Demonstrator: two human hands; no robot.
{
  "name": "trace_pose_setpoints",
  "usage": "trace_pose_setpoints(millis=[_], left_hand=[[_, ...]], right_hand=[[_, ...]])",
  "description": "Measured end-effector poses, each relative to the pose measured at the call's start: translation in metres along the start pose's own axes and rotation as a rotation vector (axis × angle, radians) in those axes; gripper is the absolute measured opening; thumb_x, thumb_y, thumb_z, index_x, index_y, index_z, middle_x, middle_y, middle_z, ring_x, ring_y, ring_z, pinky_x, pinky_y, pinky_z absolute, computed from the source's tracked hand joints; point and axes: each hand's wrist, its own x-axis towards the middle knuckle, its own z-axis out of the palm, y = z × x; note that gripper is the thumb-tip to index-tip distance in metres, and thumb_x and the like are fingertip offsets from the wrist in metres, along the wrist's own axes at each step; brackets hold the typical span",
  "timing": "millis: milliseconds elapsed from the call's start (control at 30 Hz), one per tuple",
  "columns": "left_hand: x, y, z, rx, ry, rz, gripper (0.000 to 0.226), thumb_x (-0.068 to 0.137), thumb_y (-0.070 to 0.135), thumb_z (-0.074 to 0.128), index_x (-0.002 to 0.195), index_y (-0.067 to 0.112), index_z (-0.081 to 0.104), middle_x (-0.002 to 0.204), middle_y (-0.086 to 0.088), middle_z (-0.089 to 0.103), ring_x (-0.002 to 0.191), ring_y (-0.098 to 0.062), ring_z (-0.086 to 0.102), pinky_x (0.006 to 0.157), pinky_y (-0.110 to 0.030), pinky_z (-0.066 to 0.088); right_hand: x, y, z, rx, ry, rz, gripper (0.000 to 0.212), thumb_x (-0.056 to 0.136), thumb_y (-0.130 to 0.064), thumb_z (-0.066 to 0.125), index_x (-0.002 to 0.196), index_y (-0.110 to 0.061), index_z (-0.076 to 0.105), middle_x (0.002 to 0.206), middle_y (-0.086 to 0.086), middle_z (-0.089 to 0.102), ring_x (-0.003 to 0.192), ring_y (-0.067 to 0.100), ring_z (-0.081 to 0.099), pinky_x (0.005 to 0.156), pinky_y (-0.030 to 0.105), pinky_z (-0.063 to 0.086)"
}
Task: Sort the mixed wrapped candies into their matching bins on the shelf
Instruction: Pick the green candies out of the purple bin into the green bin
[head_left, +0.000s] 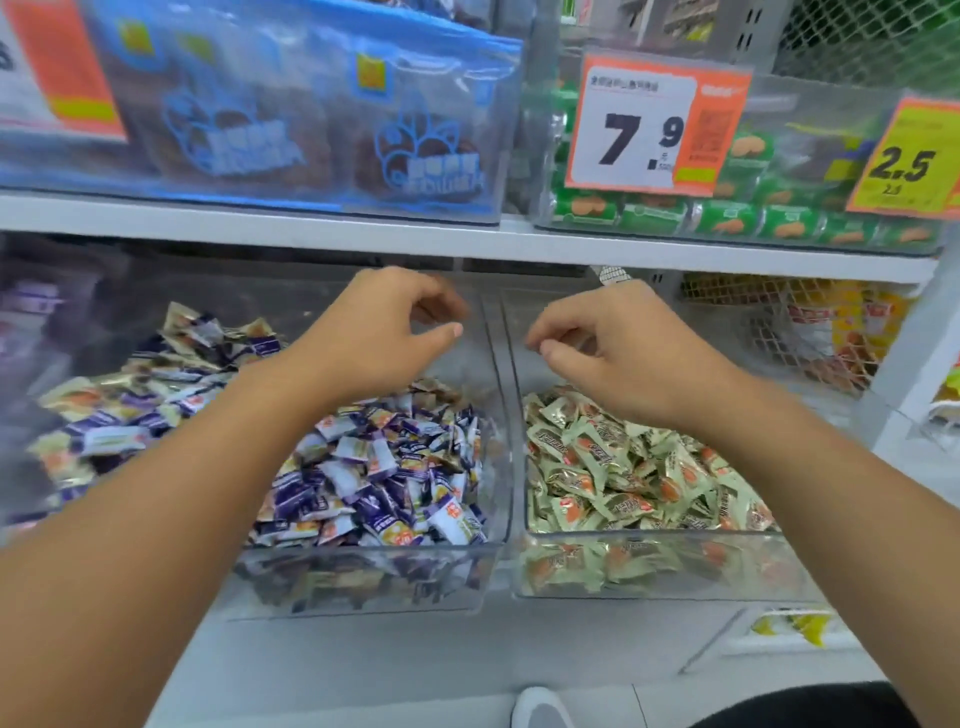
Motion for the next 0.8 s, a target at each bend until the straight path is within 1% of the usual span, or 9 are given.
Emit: trace_pose_setpoints(millis=[67, 133, 200, 267, 333, 467, 667, 733, 800], left_hand=[[-0.009, -0.038, -0.025, 0.111, 0.03, -0.208, 0.021, 0.09, 0.024, 0.063, 0.108, 0.017, 0.071, 0.103, 0.001, 0.073, 0.098, -0.015, 0.066, 0.084, -0.013, 0.046], [-0.023, -0.074, -0.046, 0.244, 0.069, -0.43, 0.037, 0.087, 0.031, 0.059, 0.117, 0.013, 0.069, 0.114, -0.011, 0.071, 0.11, -0.029, 0.064, 0.095, -0.032, 0.049], [-0.043, -0.099, -0.059, 0.333, 0.053, -0.578, 0.042, 0.087, 0.036, 0.06, 0.12, 0.009, 0.066, 0.12, -0.019, 0.067, 0.112, -0.036, 0.061, 0.094, -0.037, 0.049], [-0.054, -0.107, -0.055, 0.353, -0.1, -0.648, 0.043, 0.091, 0.039, 0.062, 0.12, 0.007, 0.062, 0.121, -0.02, 0.064, 0.11, -0.037, 0.06, 0.091, -0.038, 0.05], [-0.062, -0.117, -0.054, 0.359, -0.23, -0.648, 0.05, 0.093, 0.045, 0.058, 0.128, 0.009, 0.054, 0.128, -0.016, 0.06, 0.114, -0.034, 0.057, 0.094, -0.039, 0.048], [-0.075, -0.133, -0.063, 0.219, -0.195, -0.6, 0.061, 0.093, 0.05, 0.057, 0.141, 0.013, 0.045, 0.136, -0.008, 0.056, 0.119, -0.027, 0.054, 0.091, -0.031, 0.043], [-0.094, -0.139, -0.078, 0.457, 0.142, -0.48, 0.027, 0.09, 0.04, 0.059, 0.095, 0.013, 0.062, 0.091, -0.01, 0.067, 0.089, -0.035, 0.063, 0.068, -0.036, 0.048], [-0.096, -0.14, -0.08, 0.478, 0.092, -0.51, 0.019, 0.09, 0.032, 0.058, 0.088, 0.013, 0.059, 0.085, -0.011, 0.063, 0.087, -0.036, 0.062, 0.064, -0.035, 0.041], [-0.099, -0.141, -0.078, 0.448, 0.058, -0.539, 0.013, 0.09, 0.024, 0.057, 0.094, 0.012, 0.058, 0.09, -0.013, 0.063, 0.086, -0.035, 0.06, 0.065, -0.035, 0.041]], right_hand=[[0.004, -0.04, 0.01, 0.052, 0.024, -0.155, 0.017, 0.094, -0.019, 0.059, 0.1, -0.023, 0.074, 0.087, -0.014, 0.068, 0.078, -0.003, 0.061, 0.071, 0.013, 0.046], [0.015, -0.068, 0.027, 0.082, -0.057, -0.218, 0.022, 0.096, -0.019, 0.056, 0.112, -0.025, 0.069, 0.095, -0.013, 0.067, 0.083, 0.0, 0.06, 0.074, 0.016, 0.046], [0.04, -0.085, 0.046, 0.081, -0.165, -0.209, 0.033, 0.096, -0.017, 0.053, 0.127, -0.024, 0.062, 0.114, -0.008, 0.066, 0.102, 0.006, 0.06, 0.086, 0.023, 0.048], [0.069, -0.089, 0.061, 0.063, -0.22, -0.185, 0.039, 0.096, -0.015, 0.051, 0.134, -0.021, 0.058, 0.131, -0.004, 0.063, 0.118, 0.011, 0.057, 0.098, 0.023, 0.043], [0.108, -0.1, 0.078, 0.067, -0.293, -0.152, 0.043, 0.097, -0.013, 0.049, 0.139, -0.019, 0.054, 0.14, -0.002, 0.057, 0.126, 0.013, 0.053, 0.106, 0.025, 0.039], [0.17, -0.141, 0.117, 0.181, -0.473, -0.182, 0.043, 0.099, -0.009, 0.042, 0.139, -0.02, 0.052, 0.143, -0.001, 0.054, 0.129, 0.017, 0.051, 0.11, 0.034, 0.039], [0.216, -0.177, 0.166, 0.146, -0.529, -0.314, 0.041, 0.106, -0.011, 0.031, 0.142, -0.014, 0.051, 0.15, 0.002, 0.047, 0.136, 0.018, 0.042, 0.102, 0.016, 0.027], [0.228, -0.185, 0.177, 0.094, -0.584, -0.311, 0.04, 0.108, -0.017, 0.027, 0.131, -0.012, 0.059, 0.14, 0.005, 0.055, 0.127, 0.021, 0.049, 0.102, 0.022, 0.031], [0.237, -0.19, 0.186, 0.018, -0.656, -0.257, 0.039, 0.107, -0.027, 0.026, 0.107, -0.015, 0.063, 0.116, 0.004, 0.063, 0.108, 0.024, 0.054, 0.098, 0.032, 0.038]])
